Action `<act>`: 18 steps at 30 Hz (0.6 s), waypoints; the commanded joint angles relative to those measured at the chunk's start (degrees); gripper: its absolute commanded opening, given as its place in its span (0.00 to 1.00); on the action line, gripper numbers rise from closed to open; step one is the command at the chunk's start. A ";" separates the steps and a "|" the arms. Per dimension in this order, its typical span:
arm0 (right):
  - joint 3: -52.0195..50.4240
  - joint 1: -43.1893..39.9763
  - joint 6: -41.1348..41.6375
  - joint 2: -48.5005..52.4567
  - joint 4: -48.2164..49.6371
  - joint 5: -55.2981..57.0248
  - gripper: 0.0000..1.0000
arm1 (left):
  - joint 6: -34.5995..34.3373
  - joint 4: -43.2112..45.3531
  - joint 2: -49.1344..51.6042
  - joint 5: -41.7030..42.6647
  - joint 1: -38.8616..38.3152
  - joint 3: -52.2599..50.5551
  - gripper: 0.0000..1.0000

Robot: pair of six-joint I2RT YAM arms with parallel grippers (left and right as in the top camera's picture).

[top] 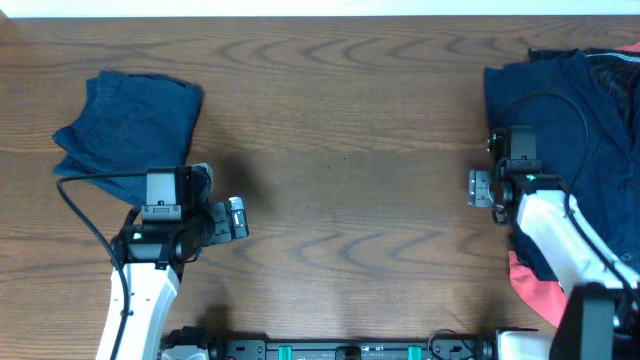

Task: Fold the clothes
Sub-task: 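Reach the right gripper to the navy shorts on the right pile and grasp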

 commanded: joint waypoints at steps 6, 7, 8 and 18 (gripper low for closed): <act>0.76 -5.09 1.05 7.78 -2.67 6.69 0.73 | -0.57 -0.37 0.39 0.83 0.35 0.92 0.98; 0.76 -5.49 1.86 8.59 -2.99 6.71 0.72 | -0.57 -0.46 0.39 0.83 0.35 0.92 0.98; 0.76 -5.77 2.16 9.18 -3.45 6.71 0.69 | -0.57 -0.57 0.39 0.83 0.35 0.92 0.98; 1.49 -6.51 4.50 8.00 -5.27 7.15 0.01 | -0.57 -0.55 0.39 0.83 0.35 0.92 0.98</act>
